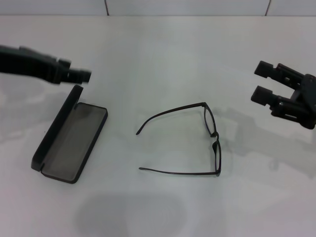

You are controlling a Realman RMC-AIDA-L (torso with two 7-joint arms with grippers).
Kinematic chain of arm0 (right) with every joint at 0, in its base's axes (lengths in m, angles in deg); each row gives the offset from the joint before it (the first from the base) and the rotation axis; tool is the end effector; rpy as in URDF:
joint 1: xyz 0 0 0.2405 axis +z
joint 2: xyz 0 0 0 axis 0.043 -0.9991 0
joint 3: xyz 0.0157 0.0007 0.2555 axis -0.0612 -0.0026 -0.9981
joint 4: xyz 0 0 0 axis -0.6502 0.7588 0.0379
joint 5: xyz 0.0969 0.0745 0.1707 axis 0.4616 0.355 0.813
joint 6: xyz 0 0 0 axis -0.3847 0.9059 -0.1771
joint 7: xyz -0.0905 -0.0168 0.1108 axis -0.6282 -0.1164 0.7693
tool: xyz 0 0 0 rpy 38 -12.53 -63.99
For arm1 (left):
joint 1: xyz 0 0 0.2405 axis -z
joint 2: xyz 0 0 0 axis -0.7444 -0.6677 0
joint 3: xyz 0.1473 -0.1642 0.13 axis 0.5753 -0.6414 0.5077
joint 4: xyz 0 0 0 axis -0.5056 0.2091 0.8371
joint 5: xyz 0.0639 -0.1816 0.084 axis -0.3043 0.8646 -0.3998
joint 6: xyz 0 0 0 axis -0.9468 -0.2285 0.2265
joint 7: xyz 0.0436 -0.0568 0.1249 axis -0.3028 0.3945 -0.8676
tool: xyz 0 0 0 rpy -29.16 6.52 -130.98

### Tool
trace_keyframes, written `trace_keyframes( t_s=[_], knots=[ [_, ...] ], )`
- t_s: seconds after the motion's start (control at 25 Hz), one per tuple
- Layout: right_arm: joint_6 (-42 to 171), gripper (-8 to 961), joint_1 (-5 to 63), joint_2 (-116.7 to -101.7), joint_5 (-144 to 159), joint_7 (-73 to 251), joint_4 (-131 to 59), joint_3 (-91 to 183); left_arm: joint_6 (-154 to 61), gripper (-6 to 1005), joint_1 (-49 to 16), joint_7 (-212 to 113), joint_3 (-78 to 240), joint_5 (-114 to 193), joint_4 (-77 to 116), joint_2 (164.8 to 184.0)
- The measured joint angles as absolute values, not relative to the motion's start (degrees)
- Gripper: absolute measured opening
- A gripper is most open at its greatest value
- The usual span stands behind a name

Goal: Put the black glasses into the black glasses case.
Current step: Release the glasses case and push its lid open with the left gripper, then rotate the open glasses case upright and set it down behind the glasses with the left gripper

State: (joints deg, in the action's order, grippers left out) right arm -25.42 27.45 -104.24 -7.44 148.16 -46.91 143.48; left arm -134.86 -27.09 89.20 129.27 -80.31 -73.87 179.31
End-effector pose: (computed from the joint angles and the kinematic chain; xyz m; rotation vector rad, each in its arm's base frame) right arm 0.2370 0.3015 0.0106 -2.5762 0.5374 1.4342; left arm -0.2070 0.3212 0.1063 -2.4182 -1.0438 -0.1240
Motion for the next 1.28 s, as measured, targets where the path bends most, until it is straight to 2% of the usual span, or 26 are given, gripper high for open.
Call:
trace_keyframes(
  t_s=[0.24, 0.8, 1.0, 1.28],
  knots=[
    [-25.4, 840, 27.6, -104.24, -7.5, 147.4, -46.9, 142.3, -134.5, 544, -26.8, 100.7, 141.8, -96.3, -77.8, 179.21],
    [-25.4, 838, 27.9, -104.34, -7.3, 144.1, -46.9, 140.3, -133.3, 530, -26.3, 107.5, 151.7, -106.9, -72.8, 179.38],
    [-25.7, 836, 26.8, -104.89, -7.3, 143.6, -46.9, 139.0, -133.2, 481, -26.4, 108.2, 155.7, -110.1, -72.8, 179.45],
    [-26.5, 832, 25.1, -105.12, -7.2, 143.3, -46.9, 138.7, -132.1, 280, -26.6, 107.6, 156.7, -109.6, -72.8, 179.32]
  ],
)
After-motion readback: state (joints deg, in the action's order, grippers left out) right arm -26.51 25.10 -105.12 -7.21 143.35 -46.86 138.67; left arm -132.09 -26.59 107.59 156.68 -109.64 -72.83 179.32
